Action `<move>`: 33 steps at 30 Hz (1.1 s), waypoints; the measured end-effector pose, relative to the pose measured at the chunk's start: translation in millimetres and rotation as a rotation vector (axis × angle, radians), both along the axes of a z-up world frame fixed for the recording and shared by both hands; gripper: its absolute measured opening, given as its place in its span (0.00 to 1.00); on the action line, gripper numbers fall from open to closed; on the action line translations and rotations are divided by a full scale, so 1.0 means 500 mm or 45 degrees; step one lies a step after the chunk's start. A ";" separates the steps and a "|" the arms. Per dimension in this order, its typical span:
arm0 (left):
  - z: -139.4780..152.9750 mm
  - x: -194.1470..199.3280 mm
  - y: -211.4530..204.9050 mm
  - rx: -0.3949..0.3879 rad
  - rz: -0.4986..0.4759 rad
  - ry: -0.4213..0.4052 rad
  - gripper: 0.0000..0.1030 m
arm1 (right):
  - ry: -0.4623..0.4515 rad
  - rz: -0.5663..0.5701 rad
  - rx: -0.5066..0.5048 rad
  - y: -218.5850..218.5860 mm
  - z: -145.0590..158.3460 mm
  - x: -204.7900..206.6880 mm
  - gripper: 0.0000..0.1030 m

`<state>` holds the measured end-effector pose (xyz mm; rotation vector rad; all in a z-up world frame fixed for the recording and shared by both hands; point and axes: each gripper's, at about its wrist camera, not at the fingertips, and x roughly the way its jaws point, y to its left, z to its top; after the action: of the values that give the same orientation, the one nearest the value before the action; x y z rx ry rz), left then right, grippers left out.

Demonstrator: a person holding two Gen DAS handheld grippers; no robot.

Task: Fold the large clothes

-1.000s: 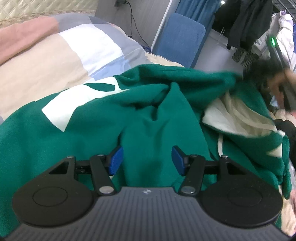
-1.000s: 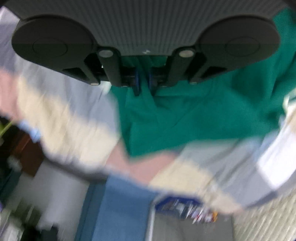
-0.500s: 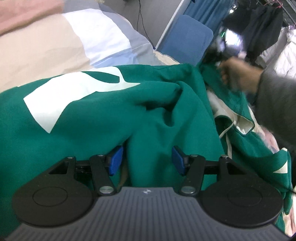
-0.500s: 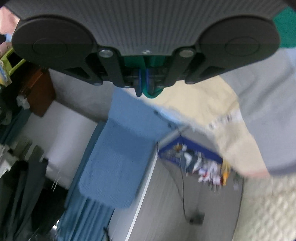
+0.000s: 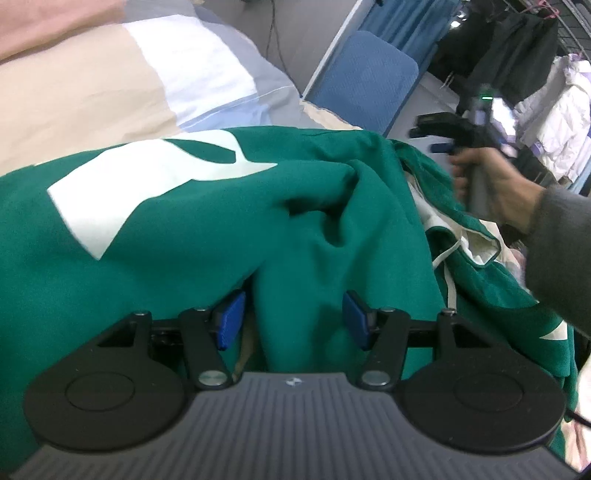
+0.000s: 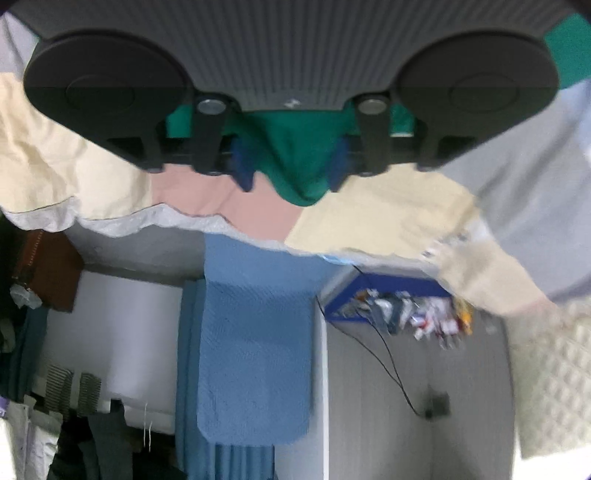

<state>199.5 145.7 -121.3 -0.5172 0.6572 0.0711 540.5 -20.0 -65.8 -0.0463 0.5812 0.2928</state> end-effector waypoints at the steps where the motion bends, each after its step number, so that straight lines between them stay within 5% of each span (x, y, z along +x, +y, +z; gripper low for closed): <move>1: 0.003 -0.002 0.000 -0.014 0.006 0.004 0.61 | -0.002 0.006 -0.001 -0.010 0.015 -0.019 0.52; 5: 0.030 -0.025 -0.008 -0.025 0.012 0.024 0.61 | 0.040 -0.021 0.035 -0.067 0.063 -0.080 0.53; 7: 0.044 -0.049 -0.015 -0.028 0.015 0.008 0.61 | 0.086 -0.034 0.059 -0.095 0.071 -0.098 0.72; 12: 0.065 -0.076 -0.027 -0.018 0.017 -0.022 0.61 | 0.187 -0.091 0.123 -0.137 0.046 -0.126 0.78; 16: 0.049 -0.061 -0.020 -0.018 0.023 -0.006 0.61 | 0.255 -0.248 -0.091 -0.135 -0.005 -0.127 0.78; 20: 0.016 -0.036 -0.006 -0.080 0.027 0.043 0.61 | 0.101 -0.286 -0.156 -0.172 -0.013 -0.163 0.78; 22: 0.008 -0.026 -0.003 -0.104 0.027 0.050 0.61 | 0.179 -0.328 -0.076 -0.214 -0.030 -0.166 0.81; 26: 0.005 -0.019 -0.011 -0.091 0.011 0.056 0.61 | 0.466 -0.329 0.316 -0.291 -0.090 -0.164 0.83; 29: 0.007 -0.024 -0.019 -0.074 0.004 0.054 0.61 | 0.432 -0.206 0.301 -0.270 -0.100 -0.176 0.82; 33: 0.012 -0.028 -0.031 -0.025 0.003 0.053 0.61 | 0.336 -0.003 0.032 -0.184 -0.059 -0.177 0.27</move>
<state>185.7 130.1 -115.4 -0.5365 0.6984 0.0781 452.1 -111.8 -95.4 0.0180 0.8395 0.3061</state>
